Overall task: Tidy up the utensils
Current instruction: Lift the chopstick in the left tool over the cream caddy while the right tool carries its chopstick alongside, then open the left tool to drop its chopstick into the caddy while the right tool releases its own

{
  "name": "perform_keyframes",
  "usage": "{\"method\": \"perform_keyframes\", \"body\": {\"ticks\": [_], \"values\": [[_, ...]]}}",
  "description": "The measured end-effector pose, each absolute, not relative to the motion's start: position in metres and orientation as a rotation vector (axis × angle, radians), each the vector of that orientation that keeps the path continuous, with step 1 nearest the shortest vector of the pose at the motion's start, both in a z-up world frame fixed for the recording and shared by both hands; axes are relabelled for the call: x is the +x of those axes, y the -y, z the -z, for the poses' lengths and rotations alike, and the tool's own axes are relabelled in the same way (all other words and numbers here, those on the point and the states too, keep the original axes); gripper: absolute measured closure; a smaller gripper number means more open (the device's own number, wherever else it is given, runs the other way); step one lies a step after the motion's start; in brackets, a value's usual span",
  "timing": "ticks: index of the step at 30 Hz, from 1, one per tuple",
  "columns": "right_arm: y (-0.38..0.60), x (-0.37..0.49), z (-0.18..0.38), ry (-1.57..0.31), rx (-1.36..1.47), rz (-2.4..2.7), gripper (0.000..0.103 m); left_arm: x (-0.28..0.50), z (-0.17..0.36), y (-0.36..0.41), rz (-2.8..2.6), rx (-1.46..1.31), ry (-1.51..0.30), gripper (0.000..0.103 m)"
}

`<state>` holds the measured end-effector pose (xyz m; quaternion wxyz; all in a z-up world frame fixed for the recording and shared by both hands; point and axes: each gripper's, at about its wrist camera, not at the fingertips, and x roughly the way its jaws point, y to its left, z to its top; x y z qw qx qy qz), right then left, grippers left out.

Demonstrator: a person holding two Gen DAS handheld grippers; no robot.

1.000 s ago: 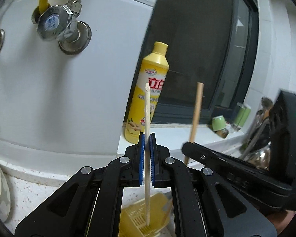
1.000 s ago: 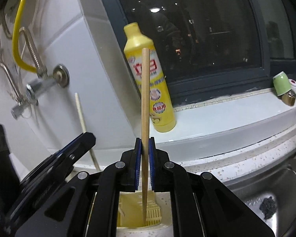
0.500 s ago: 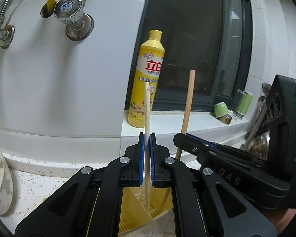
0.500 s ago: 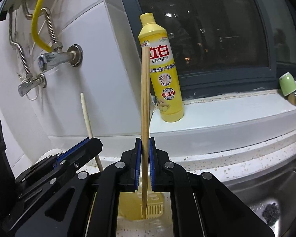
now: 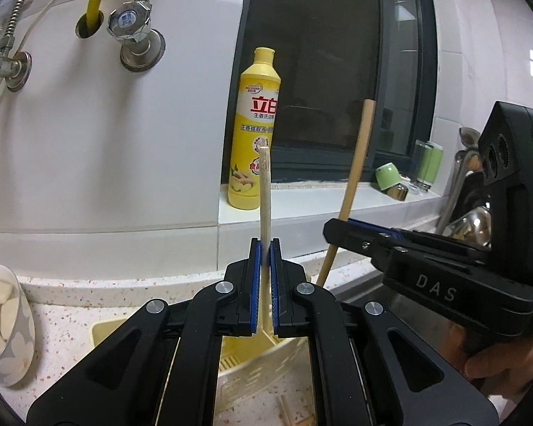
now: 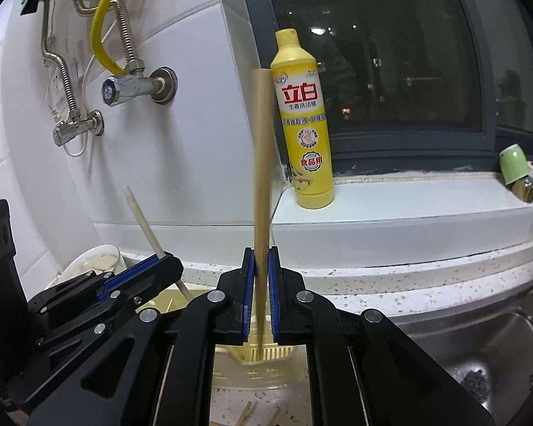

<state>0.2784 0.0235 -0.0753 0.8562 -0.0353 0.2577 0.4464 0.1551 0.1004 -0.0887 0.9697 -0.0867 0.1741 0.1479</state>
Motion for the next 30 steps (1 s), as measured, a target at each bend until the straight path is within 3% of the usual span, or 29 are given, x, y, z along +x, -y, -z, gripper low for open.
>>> {"method": "perform_keyframes", "body": {"ticks": [9, 13, 15, 17, 23, 30], "values": [[-0.025, 0.268, 0.092, -0.546, -0.153, -0.926, 0.098, 0.156, 0.100, -0.094, -0.293, -0.145, -0.396, 0.098], [-0.025, 0.270, 0.094, -0.563, -0.150, -0.923, 0.098, 0.157, 0.100, -0.092, -0.286, -0.144, -0.407, 0.093], [-0.025, 0.269, 0.091, -0.559, -0.149, -0.917, 0.094, 0.160, 0.100, -0.092, -0.290, -0.146, -0.419, 0.072], [-0.023, 0.268, 0.087, -0.551, -0.142, -0.903, 0.088, 0.159, 0.098, -0.093, -0.301, -0.152, -0.418, 0.062], [-0.012, 0.265, 0.067, -0.539, -0.110, -0.861, 0.063, 0.155, 0.083, -0.094, -0.293, -0.161, -0.411, 0.062], [0.006, 0.250, 0.049, -0.551, -0.083, -0.848, 0.063, 0.128, 0.065, -0.092, -0.269, -0.177, -0.403, 0.062]]}}
